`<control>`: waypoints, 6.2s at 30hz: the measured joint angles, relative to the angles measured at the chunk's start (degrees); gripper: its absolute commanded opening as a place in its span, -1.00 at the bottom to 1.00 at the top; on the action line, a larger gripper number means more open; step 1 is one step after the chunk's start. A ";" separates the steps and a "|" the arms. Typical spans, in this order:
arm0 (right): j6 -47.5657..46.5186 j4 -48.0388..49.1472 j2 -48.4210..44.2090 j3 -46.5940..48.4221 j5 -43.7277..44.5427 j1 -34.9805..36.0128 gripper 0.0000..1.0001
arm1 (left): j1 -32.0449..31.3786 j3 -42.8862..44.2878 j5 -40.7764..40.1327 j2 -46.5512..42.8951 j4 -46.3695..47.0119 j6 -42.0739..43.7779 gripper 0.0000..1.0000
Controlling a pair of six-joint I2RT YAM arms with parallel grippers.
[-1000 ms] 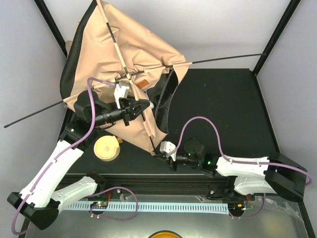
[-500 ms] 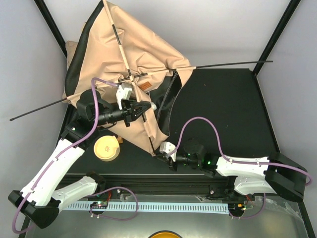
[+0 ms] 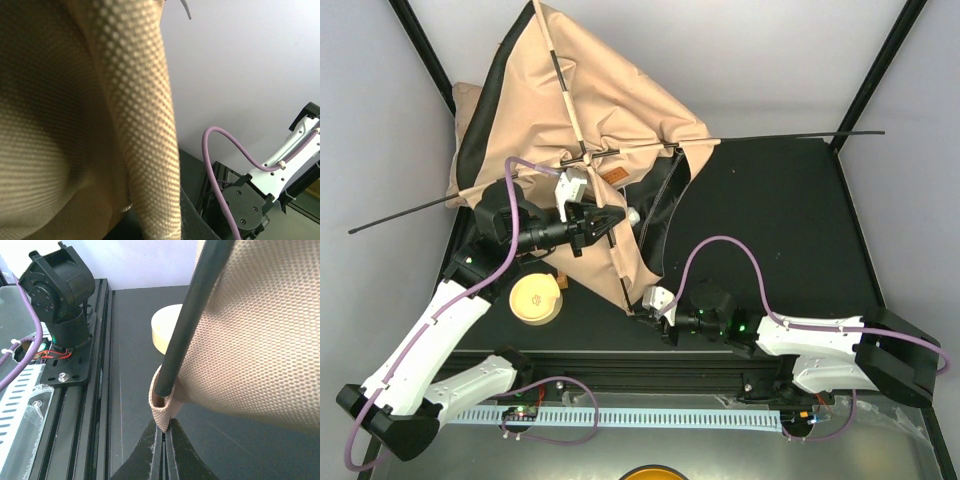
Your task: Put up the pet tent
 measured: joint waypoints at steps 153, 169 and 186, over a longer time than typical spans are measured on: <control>-1.27 -0.79 15.23 18.05 29.11 -9.94 1.00 | -25.42 -36.85 -59.60 1.92 34.95 11.74 -0.97; -14.38 -5.51 28.79 33.46 14.56 -18.86 0.99 | -18.40 -36.02 -60.50 5.90 33.77 6.60 -0.97; -28.46 -32.89 45.07 61.40 2.71 -20.37 1.00 | -16.15 -35.56 -61.07 5.88 32.65 6.10 -0.97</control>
